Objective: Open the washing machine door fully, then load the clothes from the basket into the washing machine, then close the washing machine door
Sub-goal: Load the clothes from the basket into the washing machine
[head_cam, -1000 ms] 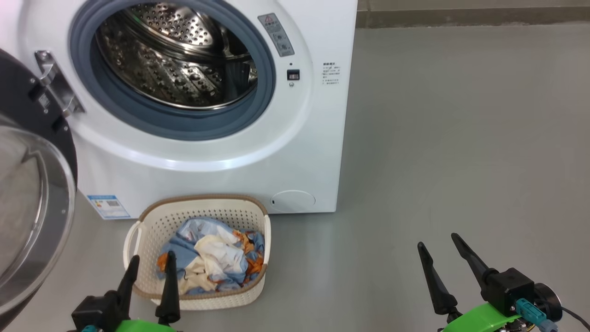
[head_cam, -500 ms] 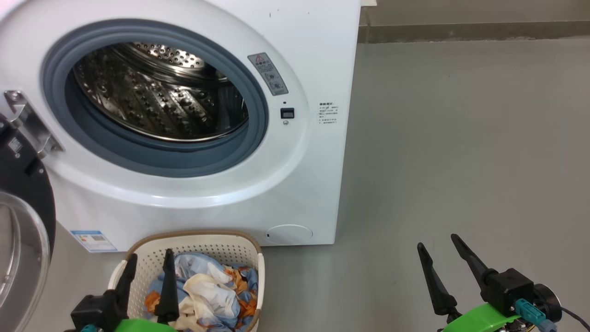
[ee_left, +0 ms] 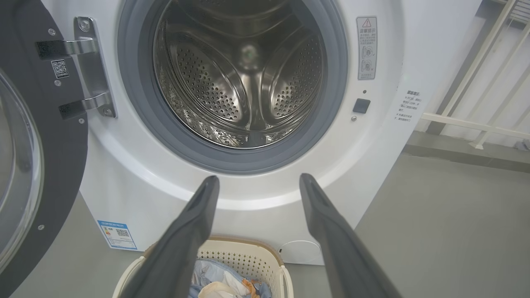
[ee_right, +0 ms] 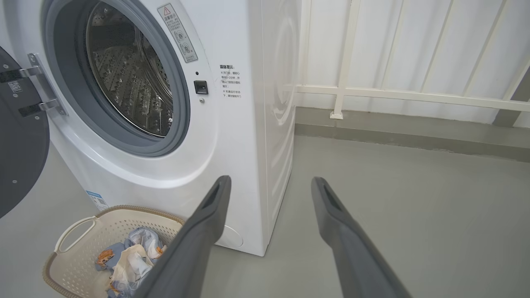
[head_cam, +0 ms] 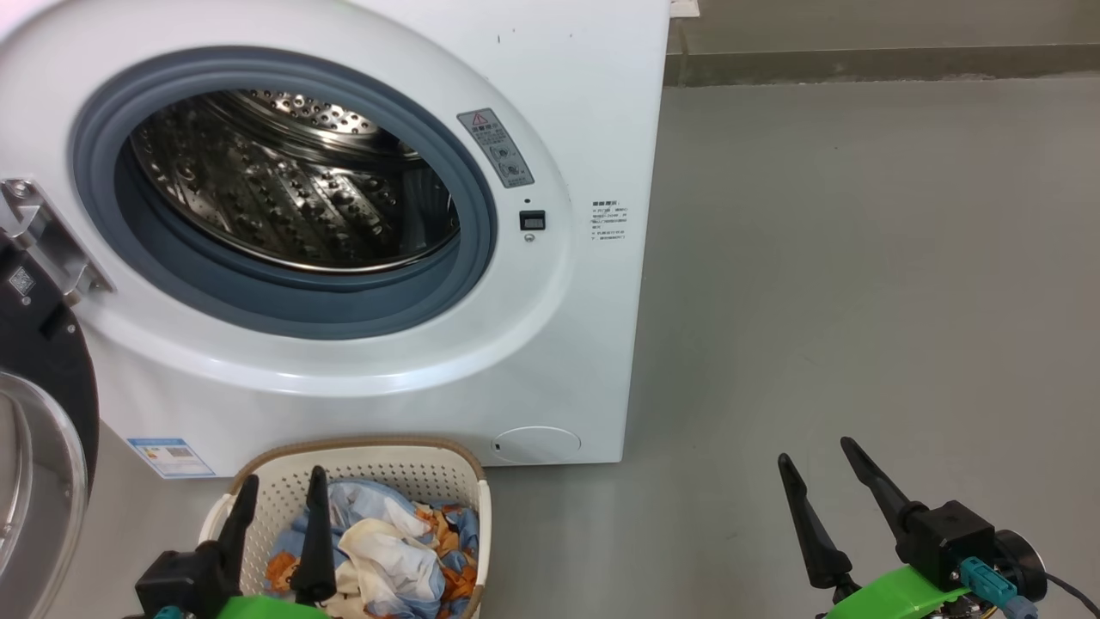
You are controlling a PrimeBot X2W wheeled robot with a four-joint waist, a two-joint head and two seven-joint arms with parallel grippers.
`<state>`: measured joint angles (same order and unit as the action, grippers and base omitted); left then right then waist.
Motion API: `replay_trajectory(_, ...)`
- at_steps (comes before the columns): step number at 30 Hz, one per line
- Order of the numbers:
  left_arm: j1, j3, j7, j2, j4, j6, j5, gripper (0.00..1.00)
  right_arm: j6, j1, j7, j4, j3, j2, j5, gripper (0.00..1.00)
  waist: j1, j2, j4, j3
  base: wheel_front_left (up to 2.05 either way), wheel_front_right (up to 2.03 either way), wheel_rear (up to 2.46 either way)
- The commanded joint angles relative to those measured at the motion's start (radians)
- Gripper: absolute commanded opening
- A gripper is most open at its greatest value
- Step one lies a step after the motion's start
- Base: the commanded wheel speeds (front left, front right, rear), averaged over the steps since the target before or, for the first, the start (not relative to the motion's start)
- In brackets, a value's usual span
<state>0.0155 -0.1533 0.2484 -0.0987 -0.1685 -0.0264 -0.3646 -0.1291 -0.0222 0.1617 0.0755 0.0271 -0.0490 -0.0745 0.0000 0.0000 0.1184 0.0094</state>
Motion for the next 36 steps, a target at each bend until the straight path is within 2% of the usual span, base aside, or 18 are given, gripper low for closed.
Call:
replay_trajectory(1,0.015,0.032,0.013,-0.012,0.019,-0.004,0.016,1.0,-0.002,0.021,0.011,-0.025,0.026,-0.001,-0.014,1.0,0.0,0.0,0.0,0.001,0.0,0.0,0.0)
replay_trajectory(29,0.019,0.022,0.013,-0.012,0.0,0.002,0.015,1.0,-0.002,0.025,0.008,-0.028,0.031,-0.001,-0.01,1.0,0.0,0.0,0.0,0.017,0.0,0.0,0.0)
replay_trajectory(36,0.039,0.015,-0.002,-0.01,-0.038,-0.01,0.013,1.0,-0.002,0.036,-0.003,-0.039,0.025,-0.001,0.006,1.0,0.0,0.0,-0.018,0.077,0.0,0.0,0.0)
